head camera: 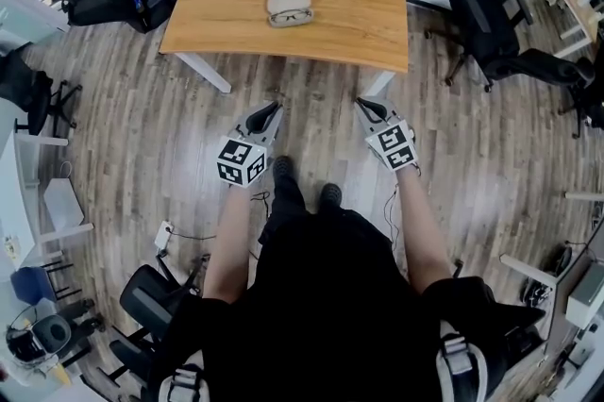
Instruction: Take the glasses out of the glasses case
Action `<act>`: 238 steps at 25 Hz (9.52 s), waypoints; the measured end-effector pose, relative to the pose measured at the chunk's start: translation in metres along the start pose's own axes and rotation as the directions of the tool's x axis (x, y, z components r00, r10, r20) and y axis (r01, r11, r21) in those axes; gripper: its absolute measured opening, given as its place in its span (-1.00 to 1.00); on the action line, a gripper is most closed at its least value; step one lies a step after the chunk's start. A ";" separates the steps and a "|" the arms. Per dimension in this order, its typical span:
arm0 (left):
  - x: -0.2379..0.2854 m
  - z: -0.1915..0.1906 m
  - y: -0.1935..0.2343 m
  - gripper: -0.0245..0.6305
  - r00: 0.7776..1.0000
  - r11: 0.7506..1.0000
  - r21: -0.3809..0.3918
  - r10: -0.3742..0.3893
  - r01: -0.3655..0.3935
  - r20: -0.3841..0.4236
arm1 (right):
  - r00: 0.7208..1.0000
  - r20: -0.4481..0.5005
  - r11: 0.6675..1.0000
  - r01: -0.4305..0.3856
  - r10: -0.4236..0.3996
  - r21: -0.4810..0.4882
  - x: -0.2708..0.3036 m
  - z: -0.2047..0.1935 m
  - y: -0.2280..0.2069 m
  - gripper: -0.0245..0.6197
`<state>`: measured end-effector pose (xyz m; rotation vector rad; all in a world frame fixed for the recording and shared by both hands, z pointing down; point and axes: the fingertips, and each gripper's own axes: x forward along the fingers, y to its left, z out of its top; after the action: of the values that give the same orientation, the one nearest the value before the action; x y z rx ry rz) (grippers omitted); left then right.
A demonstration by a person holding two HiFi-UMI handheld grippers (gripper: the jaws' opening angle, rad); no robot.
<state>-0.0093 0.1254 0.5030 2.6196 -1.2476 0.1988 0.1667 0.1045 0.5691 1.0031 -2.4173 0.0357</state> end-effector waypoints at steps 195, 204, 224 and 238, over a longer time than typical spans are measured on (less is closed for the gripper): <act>0.216 0.020 0.345 -0.14 0.981 0.956 -0.242 0.132 -0.165 -0.144 | 0.827 -0.363 0.819 -0.526 0.429 -0.229 0.430 0.044 -0.129 -0.84; 0.208 0.040 0.322 -0.14 0.980 0.963 -0.197 0.162 -0.182 -0.113 | 0.874 -0.293 0.851 -0.462 0.389 -0.250 0.406 0.068 -0.151 -0.84; 0.188 0.053 0.290 -0.14 0.972 0.962 -0.146 0.221 -0.231 -0.081 | 0.939 -0.172 0.914 -0.334 0.299 -0.229 0.367 0.074 -0.192 -0.85; 0.184 0.057 0.295 -0.14 0.968 0.960 -0.137 0.235 -0.245 -0.082 | 0.949 -0.139 0.931 -0.308 0.284 -0.195 0.366 0.074 -0.198 -0.85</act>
<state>-0.1218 -0.2070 0.5327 2.3170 -1.4960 0.2238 0.0488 -0.2937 0.6445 0.5206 -2.3893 -0.0624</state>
